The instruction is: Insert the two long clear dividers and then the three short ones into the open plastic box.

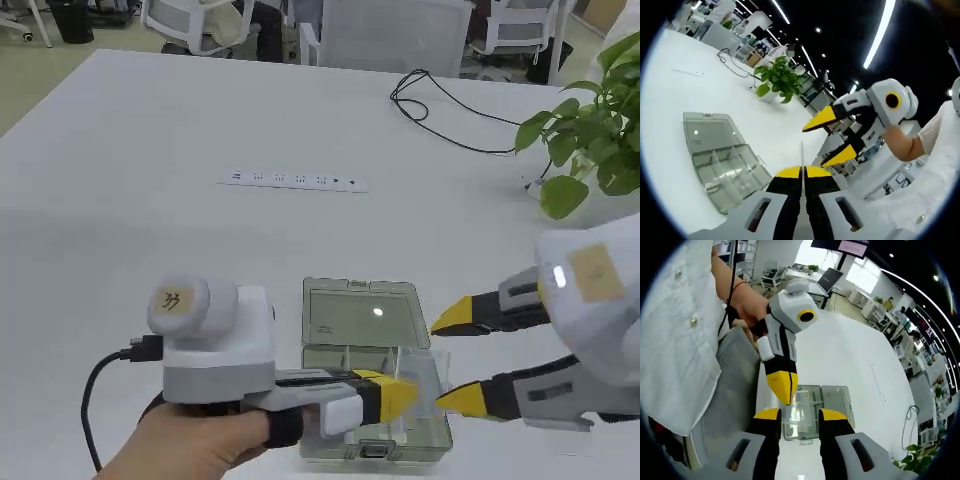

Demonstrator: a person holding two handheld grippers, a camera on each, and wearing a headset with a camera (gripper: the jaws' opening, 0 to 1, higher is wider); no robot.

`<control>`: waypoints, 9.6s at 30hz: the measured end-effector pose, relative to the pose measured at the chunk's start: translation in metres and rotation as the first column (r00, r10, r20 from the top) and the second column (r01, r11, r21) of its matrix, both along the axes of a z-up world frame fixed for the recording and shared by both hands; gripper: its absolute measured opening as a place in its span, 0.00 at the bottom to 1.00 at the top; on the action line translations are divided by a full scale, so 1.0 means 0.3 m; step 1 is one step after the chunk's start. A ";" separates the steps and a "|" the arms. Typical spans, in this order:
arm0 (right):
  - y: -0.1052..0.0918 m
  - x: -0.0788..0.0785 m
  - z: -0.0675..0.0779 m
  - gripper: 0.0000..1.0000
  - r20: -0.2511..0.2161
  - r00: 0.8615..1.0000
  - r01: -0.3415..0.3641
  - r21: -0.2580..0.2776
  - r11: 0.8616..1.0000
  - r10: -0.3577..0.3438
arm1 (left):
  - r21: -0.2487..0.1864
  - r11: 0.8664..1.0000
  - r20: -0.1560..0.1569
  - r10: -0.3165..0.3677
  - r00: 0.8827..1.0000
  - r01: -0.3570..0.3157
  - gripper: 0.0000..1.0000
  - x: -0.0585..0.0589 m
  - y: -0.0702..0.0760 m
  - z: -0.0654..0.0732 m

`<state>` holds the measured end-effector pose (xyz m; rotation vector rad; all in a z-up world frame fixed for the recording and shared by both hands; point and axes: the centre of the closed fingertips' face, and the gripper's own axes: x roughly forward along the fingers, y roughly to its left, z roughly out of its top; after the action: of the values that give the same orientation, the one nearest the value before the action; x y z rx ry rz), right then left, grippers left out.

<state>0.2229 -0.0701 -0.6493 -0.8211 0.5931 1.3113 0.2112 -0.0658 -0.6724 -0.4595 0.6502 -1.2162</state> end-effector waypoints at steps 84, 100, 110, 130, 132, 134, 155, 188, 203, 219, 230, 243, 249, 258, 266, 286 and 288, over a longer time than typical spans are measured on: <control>0.031 -0.129 -0.026 0.03 -0.399 0.902 -0.115 0.152 0.982 0.167 | 0.144 0.978 0.365 -0.195 0.910 0.152 0.23 -0.096 0.072 -0.021; 0.033 -0.030 -0.063 0.03 -0.342 0.933 -0.070 0.126 0.990 0.110 | 0.216 0.974 0.339 -0.145 0.930 0.073 0.49 -0.048 0.135 -0.091; 0.043 0.060 -0.147 0.03 -0.322 0.944 -0.038 0.090 0.995 0.065 | 0.298 0.952 0.351 -0.177 0.920 0.069 0.61 -0.047 0.172 -0.156; 0.056 0.166 -0.322 0.03 -0.254 0.967 -0.031 0.002 1.000 0.031 | 0.353 0.934 0.308 -0.168 0.937 0.051 0.83 -0.045 0.216 -0.243; 0.056 0.168 -0.336 0.03 -0.249 0.968 -0.041 -0.010 0.999 0.038 | 0.353 0.934 0.307 -0.166 0.937 0.050 0.83 -0.046 0.217 -0.245; 0.058 0.172 -0.348 0.03 -0.251 0.967 -0.047 -0.011 0.999 0.042 | 0.354 0.934 0.305 -0.167 0.938 0.052 0.84 -0.047 0.218 -0.247; 0.053 0.179 -0.389 0.03 -0.253 0.966 -0.052 -0.031 0.998 0.043 | 0.329 0.943 0.289 -0.142 0.947 0.041 0.84 -0.040 0.211 -0.239; 0.059 0.169 -0.409 0.02 -0.187 0.977 -0.126 -0.108 0.986 0.104 | 0.317 0.947 0.283 -0.135 0.949 0.040 0.83 -0.041 0.203 -0.235; 0.066 0.182 -0.388 0.02 -0.221 0.972 -0.115 -0.183 0.976 0.073 | 0.311 0.950 0.286 -0.129 0.949 0.035 0.83 -0.040 0.204 -0.230; 0.056 0.184 -0.388 0.02 -0.287 0.958 -0.039 -0.142 0.989 -0.003 | 0.307 0.951 0.288 -0.130 0.949 0.037 0.83 -0.041 0.198 -0.226; 0.052 0.179 -0.383 0.02 -0.279 0.960 -0.042 -0.150 0.988 -0.001 | 0.305 0.952 0.284 -0.126 0.951 0.035 0.82 -0.045 0.202 -0.227; 0.054 0.172 -0.405 0.02 -0.246 0.969 -0.068 -0.156 0.985 0.028 | 0.305 0.952 0.284 -0.125 0.951 0.034 0.82 -0.041 0.202 -0.227; 0.058 0.174 -0.404 0.02 -0.241 0.970 -0.070 -0.142 0.987 0.034 | 0.307 0.951 0.284 -0.128 0.950 0.036 0.82 -0.040 0.201 -0.231; 0.070 0.168 -0.420 0.02 -0.230 0.972 -0.082 -0.136 0.987 0.049 | 0.308 0.950 0.282 -0.131 0.950 0.040 0.83 -0.042 0.198 -0.234; 0.078 0.167 -0.482 0.03 -0.217 0.975 -0.087 -0.169 0.982 0.049 | 0.318 0.947 0.281 -0.139 0.950 0.045 0.86 -0.050 0.202 -0.244; 0.078 0.166 -0.554 0.03 -0.211 0.976 -0.112 -0.233 0.966 0.062 | 0.326 0.945 0.260 -0.123 0.958 0.033 0.91 -0.049 0.225 -0.271; 0.078 0.166 -0.556 0.03 -0.211 0.975 -0.114 -0.234 0.966 0.064 | 0.324 0.945 0.260 -0.122 0.958 0.032 0.91 -0.048 0.226 -0.270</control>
<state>0.2727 -0.0468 -0.8162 -0.9309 0.9018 1.4326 0.1969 0.0019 -0.7535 0.0088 0.6119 -1.1958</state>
